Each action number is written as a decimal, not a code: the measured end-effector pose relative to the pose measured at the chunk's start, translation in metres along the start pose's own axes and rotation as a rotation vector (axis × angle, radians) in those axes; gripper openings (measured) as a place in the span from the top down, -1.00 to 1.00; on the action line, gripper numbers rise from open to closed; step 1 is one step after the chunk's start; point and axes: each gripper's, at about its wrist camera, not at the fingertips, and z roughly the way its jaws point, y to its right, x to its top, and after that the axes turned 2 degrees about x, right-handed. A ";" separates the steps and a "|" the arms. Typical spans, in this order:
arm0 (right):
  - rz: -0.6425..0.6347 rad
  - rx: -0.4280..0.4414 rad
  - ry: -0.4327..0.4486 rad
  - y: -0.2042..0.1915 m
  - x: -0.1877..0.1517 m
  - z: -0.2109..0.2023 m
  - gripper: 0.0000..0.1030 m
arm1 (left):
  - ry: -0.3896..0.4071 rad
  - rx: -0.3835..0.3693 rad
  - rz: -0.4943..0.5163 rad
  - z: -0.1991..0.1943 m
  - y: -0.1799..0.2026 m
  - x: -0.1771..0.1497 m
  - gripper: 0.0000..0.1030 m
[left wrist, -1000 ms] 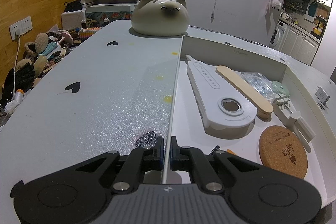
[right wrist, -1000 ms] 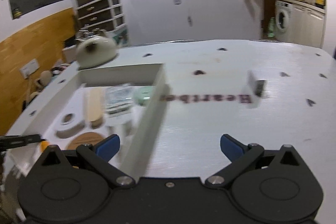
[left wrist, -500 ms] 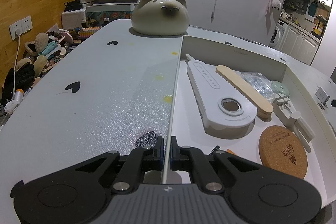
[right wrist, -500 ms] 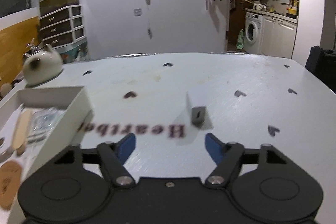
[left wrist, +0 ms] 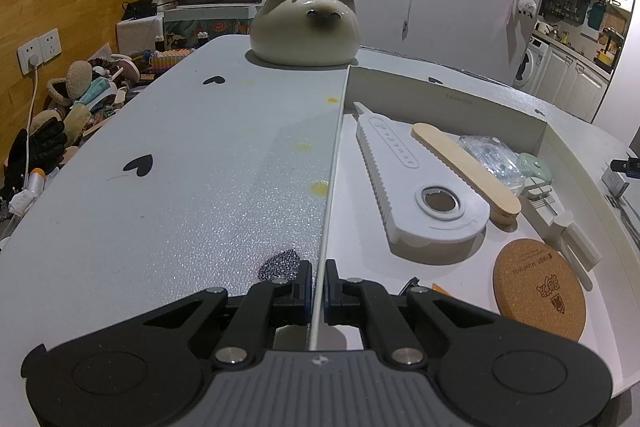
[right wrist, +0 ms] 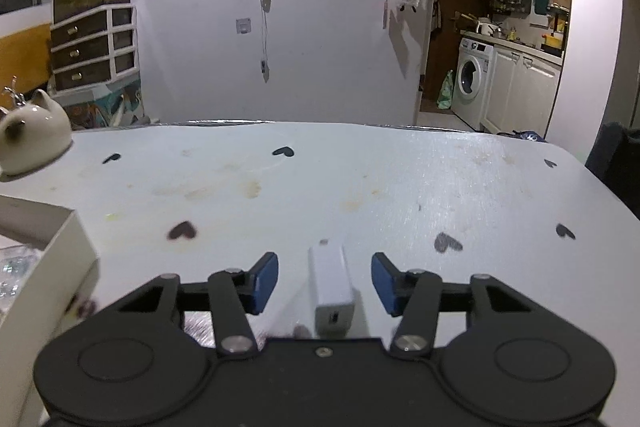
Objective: Organize rigid objects
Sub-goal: 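Move the right gripper to the white USB charger and grasp it, then carry the white charger into the tray beside the coaster, release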
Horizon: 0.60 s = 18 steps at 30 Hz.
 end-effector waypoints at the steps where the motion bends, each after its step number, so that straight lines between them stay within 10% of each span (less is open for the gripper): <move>1: 0.001 0.002 -0.009 0.001 0.002 0.004 0.11 | 0.000 0.000 0.000 0.001 0.000 0.000 0.92; 6: 0.027 0.016 -0.058 0.007 -0.002 0.011 0.55 | 0.000 0.000 0.000 0.000 0.000 0.000 0.92; 18: 0.398 0.361 -0.132 0.029 -0.060 -0.056 0.55 | 0.006 0.000 -0.001 0.002 0.001 -0.001 0.92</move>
